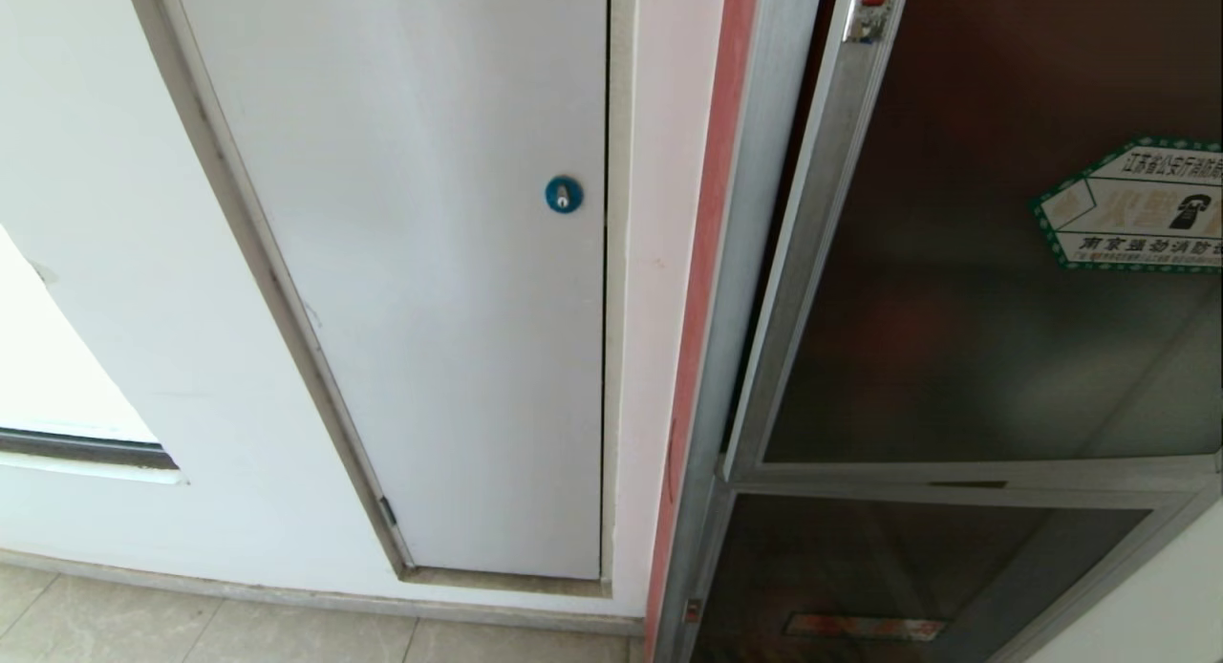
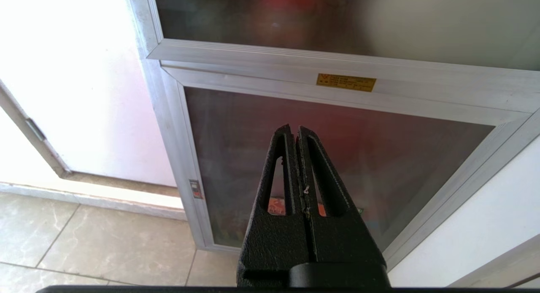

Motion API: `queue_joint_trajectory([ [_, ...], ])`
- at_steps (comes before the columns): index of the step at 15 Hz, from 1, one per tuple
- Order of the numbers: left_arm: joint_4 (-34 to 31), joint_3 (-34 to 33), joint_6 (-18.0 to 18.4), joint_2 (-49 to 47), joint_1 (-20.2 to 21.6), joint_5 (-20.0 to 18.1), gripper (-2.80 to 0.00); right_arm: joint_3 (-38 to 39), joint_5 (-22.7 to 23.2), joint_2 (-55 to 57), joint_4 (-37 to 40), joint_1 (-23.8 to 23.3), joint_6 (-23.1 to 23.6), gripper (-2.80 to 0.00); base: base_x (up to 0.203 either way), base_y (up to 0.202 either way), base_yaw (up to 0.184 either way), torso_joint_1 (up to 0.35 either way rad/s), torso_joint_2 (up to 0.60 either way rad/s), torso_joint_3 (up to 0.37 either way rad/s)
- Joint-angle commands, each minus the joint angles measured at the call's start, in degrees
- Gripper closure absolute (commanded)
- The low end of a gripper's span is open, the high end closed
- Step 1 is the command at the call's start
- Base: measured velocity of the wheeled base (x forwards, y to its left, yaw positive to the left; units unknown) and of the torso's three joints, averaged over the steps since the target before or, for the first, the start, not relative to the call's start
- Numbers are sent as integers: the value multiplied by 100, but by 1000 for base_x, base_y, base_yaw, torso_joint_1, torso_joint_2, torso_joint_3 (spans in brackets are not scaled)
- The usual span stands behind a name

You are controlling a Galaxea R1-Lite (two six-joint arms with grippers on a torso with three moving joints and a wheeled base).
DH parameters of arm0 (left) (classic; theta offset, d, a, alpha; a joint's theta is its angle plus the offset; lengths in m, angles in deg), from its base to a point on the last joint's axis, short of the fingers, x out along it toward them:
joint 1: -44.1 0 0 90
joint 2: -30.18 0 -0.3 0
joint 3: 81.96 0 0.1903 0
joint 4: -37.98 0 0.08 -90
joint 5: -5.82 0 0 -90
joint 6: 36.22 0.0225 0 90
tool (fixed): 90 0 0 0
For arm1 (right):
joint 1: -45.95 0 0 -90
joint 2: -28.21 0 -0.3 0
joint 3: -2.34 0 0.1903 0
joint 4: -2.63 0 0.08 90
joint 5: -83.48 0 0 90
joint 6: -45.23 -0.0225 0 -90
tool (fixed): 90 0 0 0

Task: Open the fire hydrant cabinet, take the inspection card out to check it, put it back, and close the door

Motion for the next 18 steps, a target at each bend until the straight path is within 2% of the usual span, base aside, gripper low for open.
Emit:
queue_joint_trajectory([
  [1,30,-114,6,1,2,8,0,0,2,9,-1,3,3,0,0,0,0,0,0,0],
  [4,-5,295,-15,-70,2,-30,0,0,2,9,-1,3,3,0,0,0,0,0,0,0],
  [6,-3,648,-49,-577,2,-132,0,0,2,9,-1,3,3,0,0,0,0,0,0,0],
  [9,7,1290,-122,-1560,-51,-613,0,0,2,9,-1,3,3,0,0,0,0,0,0,0],
  [11,19,1818,-159,-2351,-71,-1206,0,0,2,9,-1,3,3,0,0,0,0,0,0,0],
  [14,-3,2584,-197,-3425,-89,-2726,0,0,2,9,-1,3,3,0,0,0,0,0,0,0],
  [16,1,3106,-322,-4149,-189,-3542,0,0,2,9,-1,3,3,0,0,0,0,0,0,0],
  [17,18,3403,-512,-4437,-436,-3773,0,0,2,9,-1,3,3,0,0,0,0,0,0,0],
  [18,35,3654,-707,-4691,-869,-3902,0,0,2,9,-1,3,3,0,0,0,0,0,0,0],
])
